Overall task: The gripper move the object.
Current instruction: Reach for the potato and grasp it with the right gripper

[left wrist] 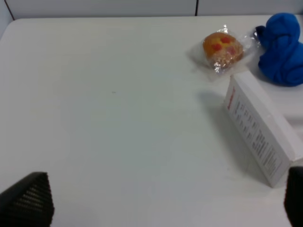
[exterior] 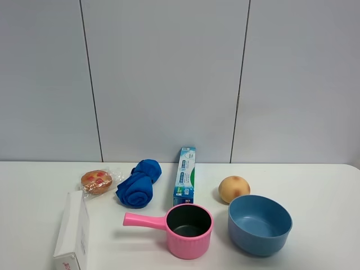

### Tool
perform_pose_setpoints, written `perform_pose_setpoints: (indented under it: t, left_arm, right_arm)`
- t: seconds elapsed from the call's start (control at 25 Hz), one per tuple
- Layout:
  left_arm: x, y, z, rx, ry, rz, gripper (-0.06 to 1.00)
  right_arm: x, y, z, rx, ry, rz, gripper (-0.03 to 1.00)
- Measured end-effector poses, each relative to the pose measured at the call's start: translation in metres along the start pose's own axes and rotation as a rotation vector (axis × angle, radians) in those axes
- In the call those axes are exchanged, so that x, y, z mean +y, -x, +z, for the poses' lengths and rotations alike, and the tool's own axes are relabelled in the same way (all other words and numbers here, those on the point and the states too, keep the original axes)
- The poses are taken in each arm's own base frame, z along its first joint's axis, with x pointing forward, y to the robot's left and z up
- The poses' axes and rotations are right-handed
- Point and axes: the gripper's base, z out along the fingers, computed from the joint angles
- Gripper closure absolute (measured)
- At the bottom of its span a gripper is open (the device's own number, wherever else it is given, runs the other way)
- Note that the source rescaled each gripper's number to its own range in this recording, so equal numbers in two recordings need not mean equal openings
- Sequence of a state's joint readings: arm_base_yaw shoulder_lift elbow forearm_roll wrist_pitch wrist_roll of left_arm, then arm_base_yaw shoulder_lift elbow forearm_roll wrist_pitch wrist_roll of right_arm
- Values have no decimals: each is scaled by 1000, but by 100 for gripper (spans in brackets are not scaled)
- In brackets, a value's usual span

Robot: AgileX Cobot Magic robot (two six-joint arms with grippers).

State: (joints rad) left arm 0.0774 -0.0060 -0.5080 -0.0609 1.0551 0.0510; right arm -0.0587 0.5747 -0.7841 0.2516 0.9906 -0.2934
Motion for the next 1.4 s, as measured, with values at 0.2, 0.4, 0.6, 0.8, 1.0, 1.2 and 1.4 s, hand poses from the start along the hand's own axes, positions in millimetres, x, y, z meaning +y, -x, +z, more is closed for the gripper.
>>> perform_pose_setpoints:
  t: [0.2,0.4,0.6,0.8,1.0,1.2,1.4]
  left_arm:
    - [0,0,0,0,0,0,-6]
    - [0,0,0,0,0,0,-6]
    - [0,0,0,0,0,0,-6]
    - [0,0,0,0,0,0,-6]
    - [0,0,0,0,0,0,-6]
    - [0,0,0,0,0,0,-6]
    - [0,0,0,0,0,0,-6]
  right_arm:
    - [-16,43,40,71,7,22,7]
    - [-26,78,69,117,27,45,7]
    - [-42,128,110,141,32,48,7]
    - [-51,149,148,199,76,59,7]
    - [-48,151,198,307,134,61,7]
    - [-13,148,248,397,206,-31,7]
    - [25,149,279,439,230,-145,7]
